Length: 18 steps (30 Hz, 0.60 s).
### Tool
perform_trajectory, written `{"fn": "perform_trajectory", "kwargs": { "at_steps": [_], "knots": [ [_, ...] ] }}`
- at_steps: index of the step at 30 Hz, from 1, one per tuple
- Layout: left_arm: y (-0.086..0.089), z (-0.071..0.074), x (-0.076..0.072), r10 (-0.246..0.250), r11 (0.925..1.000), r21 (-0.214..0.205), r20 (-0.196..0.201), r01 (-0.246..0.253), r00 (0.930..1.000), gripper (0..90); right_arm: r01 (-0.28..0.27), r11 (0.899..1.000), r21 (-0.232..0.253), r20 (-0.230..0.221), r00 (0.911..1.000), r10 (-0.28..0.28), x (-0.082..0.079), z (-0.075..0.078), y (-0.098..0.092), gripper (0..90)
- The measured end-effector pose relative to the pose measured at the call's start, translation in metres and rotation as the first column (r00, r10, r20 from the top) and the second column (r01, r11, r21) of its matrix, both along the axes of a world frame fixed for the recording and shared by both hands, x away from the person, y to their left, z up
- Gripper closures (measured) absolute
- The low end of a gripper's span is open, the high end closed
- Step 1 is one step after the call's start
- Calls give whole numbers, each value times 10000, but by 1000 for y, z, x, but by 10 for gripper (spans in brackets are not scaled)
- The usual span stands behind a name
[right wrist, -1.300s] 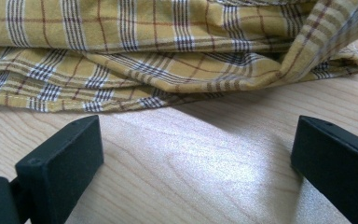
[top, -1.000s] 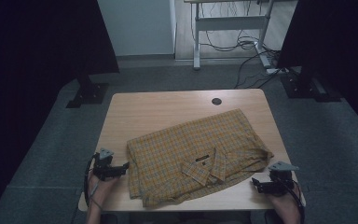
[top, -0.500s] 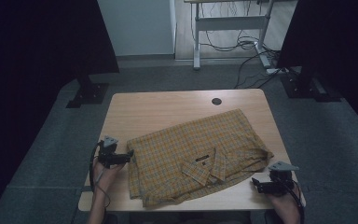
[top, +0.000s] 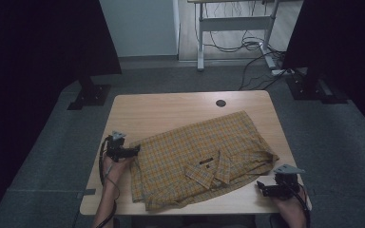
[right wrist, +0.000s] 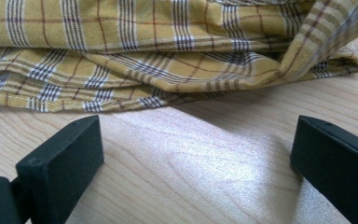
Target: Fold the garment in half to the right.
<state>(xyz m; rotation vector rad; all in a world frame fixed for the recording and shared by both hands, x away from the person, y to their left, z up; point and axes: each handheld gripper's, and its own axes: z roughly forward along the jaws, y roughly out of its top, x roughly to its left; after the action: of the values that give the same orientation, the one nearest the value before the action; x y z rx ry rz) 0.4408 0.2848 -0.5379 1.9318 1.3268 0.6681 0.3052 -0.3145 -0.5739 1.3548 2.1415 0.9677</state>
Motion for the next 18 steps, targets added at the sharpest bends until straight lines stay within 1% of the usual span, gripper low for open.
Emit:
{"fn": "perform_trajectory", "kwargs": {
  "at_steps": [1,2,3,5,6,8,14,16,18],
  "knots": [
    [0,0,0,0,10000,0,0,0,10000,124,0,10000,0,0,10000,0,0,0,0,19],
    [-1,-3,4,93,9999,135,-91,-92,9999,124,-8,10000,-1,0,10000,8,0,0,0,20],
    [-2,-5,6,132,9998,163,-157,-129,9998,124,-24,10000,5,0,10000,24,0,0,0,21],
    [-5,-11,10,93,9988,477,-367,-76,9993,126,-52,10000,13,0,10000,52,0,0,-1,22],
    [-5,-12,11,52,9992,400,-361,-37,9993,126,-55,10000,16,-4,10000,55,0,0,-1,22],
    [-2,-14,11,107,9999,83,-382,-104,9992,126,-111,9999,20,-7,9999,111,0,0,-1,22],
    [-1,-15,7,213,9998,60,-362,-211,9991,121,-528,9986,76,39,9986,527,-1,0,-7,40],
    [-1,-15,6,248,9997,63,-368,-246,9990,122,-514,9984,242,16,9987,513,-1,0,-9,42],
    [-1,-15,5,298,9995,59,-357,-296,9989,122,-561,9980,299,-25,9984,562,-2,1,-9,53]
  ]
}}
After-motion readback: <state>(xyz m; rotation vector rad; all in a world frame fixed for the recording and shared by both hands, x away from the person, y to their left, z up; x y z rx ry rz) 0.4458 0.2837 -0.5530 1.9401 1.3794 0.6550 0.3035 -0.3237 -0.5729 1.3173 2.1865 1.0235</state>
